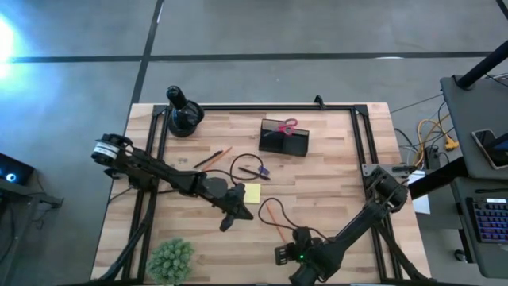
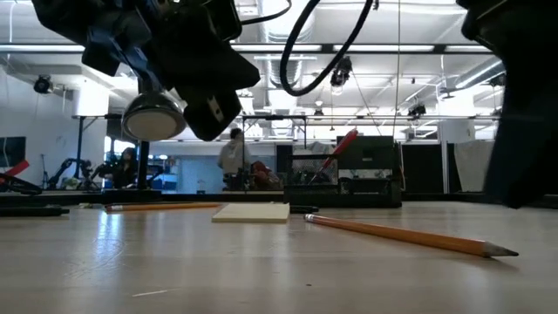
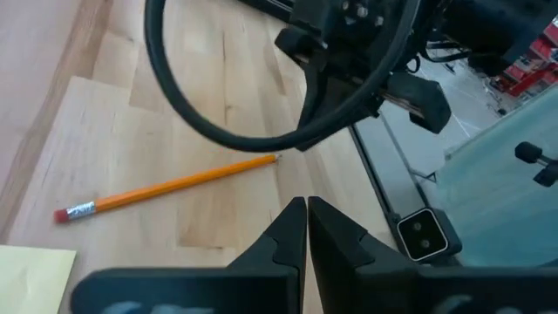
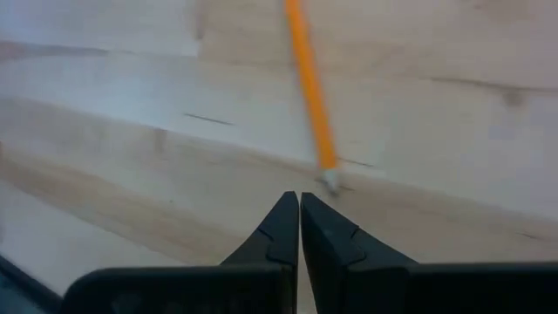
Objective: Pick and place office supplies into organizer
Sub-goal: Put the bottom pencil into the desk organizer
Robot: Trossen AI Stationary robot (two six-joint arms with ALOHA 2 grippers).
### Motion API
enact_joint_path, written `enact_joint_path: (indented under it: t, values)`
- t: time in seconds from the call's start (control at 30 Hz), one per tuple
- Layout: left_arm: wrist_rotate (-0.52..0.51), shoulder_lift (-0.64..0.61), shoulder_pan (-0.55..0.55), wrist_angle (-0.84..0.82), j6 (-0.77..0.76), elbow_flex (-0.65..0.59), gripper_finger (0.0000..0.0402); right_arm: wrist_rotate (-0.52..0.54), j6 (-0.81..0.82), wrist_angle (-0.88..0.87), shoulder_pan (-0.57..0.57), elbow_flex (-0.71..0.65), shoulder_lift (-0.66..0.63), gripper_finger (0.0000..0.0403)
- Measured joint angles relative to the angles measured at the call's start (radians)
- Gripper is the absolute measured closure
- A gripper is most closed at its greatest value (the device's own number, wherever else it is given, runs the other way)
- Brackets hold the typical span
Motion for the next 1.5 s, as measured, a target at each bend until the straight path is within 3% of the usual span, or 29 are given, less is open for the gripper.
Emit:
enact_joint_path:
  t: [1.5]
  values:
    - [0.0,0.001,0.0,0.0,-0.003,-0.001,0.0402,-0.047,-0.071,0.065,-0.045,-0.077,0.004,0.0394]
